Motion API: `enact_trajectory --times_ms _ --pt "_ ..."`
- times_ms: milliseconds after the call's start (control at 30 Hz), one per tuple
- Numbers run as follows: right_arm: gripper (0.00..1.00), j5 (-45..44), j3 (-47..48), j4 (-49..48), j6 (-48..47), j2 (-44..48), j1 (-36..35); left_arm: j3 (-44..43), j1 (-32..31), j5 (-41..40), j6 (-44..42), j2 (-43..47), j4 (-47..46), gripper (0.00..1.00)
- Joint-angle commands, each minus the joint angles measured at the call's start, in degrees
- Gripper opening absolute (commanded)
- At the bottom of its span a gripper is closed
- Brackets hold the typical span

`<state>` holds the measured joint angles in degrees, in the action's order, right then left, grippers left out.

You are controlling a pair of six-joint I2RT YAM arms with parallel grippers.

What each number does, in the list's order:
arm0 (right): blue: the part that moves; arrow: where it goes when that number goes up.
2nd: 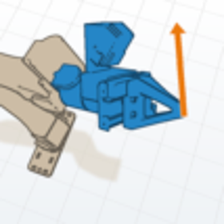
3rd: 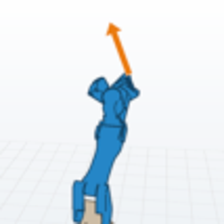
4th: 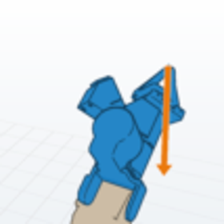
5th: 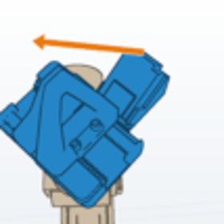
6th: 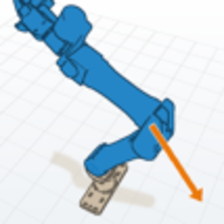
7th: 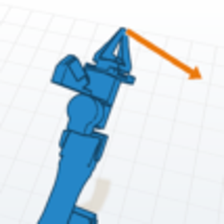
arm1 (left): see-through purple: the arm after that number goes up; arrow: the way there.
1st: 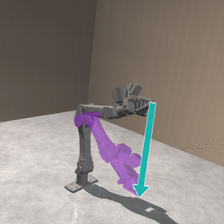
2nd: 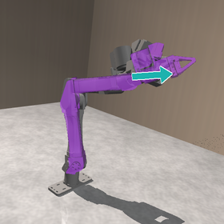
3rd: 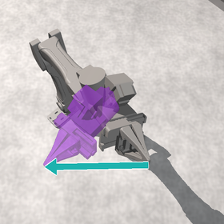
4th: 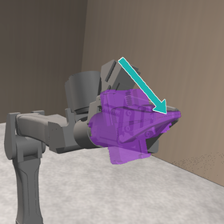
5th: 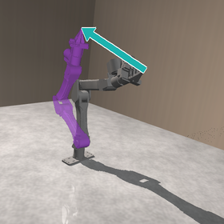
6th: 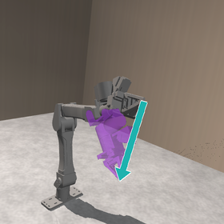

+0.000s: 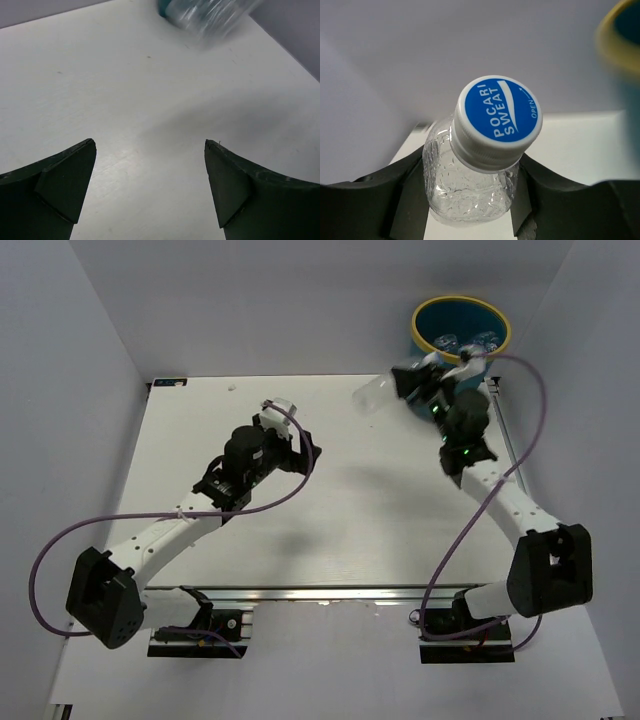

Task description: Put the plastic bottles in the bin

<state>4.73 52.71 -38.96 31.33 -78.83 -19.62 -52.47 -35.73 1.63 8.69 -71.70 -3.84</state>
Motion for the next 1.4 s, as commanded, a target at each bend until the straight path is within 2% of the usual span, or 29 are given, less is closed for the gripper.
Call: enact_trajectory --times_ms 0,67,100,167,200,300,333,400,433,467,500,533,633,700,800,933,1067,1167,1300,1367 --pt "0.14 -12.36 17.04 10.71 -12.38 -0.44 6.15 -2.29 3.9 -7.87 2.29 -0.1 0.94 0.98" --pt "0.14 -18.51 24.69 12.59 -16.55 -5.44 7.48 -3.51 6.35 -6.99 2.74 -2.03 1.37 0.98" --pt "0.14 -19.75 32.29 14.59 -18.48 -9.72 9.49 -4.21 6.98 -6.99 3.0 -3.87 1.9 0.98" --pt "0.14 -20.72 40.41 18.11 -18.85 -14.84 11.78 -4.92 8.47 -7.08 3.26 -5.28 2.08 0.98" --pt "0.14 -21.16 48.2 19.87 -18.76 -20.17 13.62 -4.92 8.91 -7.08 3.53 -6.25 1.9 0.98" --pt "0.18 -22.48 58.09 25.23 -22.01 -30.72 15.04 -5.01 10.58 -6.37 3.97 -7.48 1.29 0.98" --pt "0.19 -23.79 64.13 29.34 -23.23 -33.12 15.13 -5.01 10.94 -6.37 4.06 -7.66 1.11 0.98" --pt "0.24 -24.85 66.55 29.82 -24.12 -37.34 15.13 -5.1 11.82 -6.46 4.06 -8.1 0.85 0.98" --pt "0.33 -26.6 66.3 28.78 -24.47 -38.32 15.13 -5.19 11.99 -6.46 4.14 -8.45 1.02 0.98" --pt "0.37 -27.49 66.38 27.81 -25.17 -39.2 15.22 -5.36 12.34 -6.38 3.97 -8.72 1.28 0.98" --pt "0.51 -29.15 66.91 27.97 -25.01 -40.95 15.4 -5.63 12.52 -6.37 3.97 -8.89 1.64 0.98" --pt "0.89 -31.17 69.17 28.58 -24.83 -41.75 15.4 -5.8 12.52 -6.46 3.97 -9.24 2.25 0.98" --pt "0.89 -33.12 74.27 30.78 -25.88 -43.25 15.4 -6.07 12.79 -7.16 3.88 -9.33 3.13 0.98" --pt "0.89 -31.12 76.04 31.66 -26.93 -42.12 15.49 -6.16 12.96 -6.47 4.14 -9.16 3.13 0.98" --pt "0.89 -28.65 75.44 31.32 -27.63 -37.91 15.49 -6.16 13.05 -5.67 4.76 -8.46 2.96 0.98" --pt "0.89 -29.95 72.63 32.89 -29.31 -31.75 15.4 -5.89 13.14 -5.58 5.46 -7.23 3.57 0.98" --pt "0.89 -31.54 65.26 33.59 -30.36 -24.37 15.4 -5.8 13.23 -7.69 7.47 -5.38 5.85 0.98" --pt "0.89 -30.58 61.3 38.77 -29.05 -17.44 15.49 -6.42 13.4 -10.24 9.32 -3.89 8.31 0.98" --pt "0.89 -24.1 52.17 43.53 -25.98 -9.08 15.4 -6.59 13.4 -10.94 11.08 -2.39 11.03 0.98" --pt "0.89 -21.97 42.25 43.01 -22.48 -1.91 15.48 -6.51 13.4 -13.22 12.4 -1.34 11.92 0.98"
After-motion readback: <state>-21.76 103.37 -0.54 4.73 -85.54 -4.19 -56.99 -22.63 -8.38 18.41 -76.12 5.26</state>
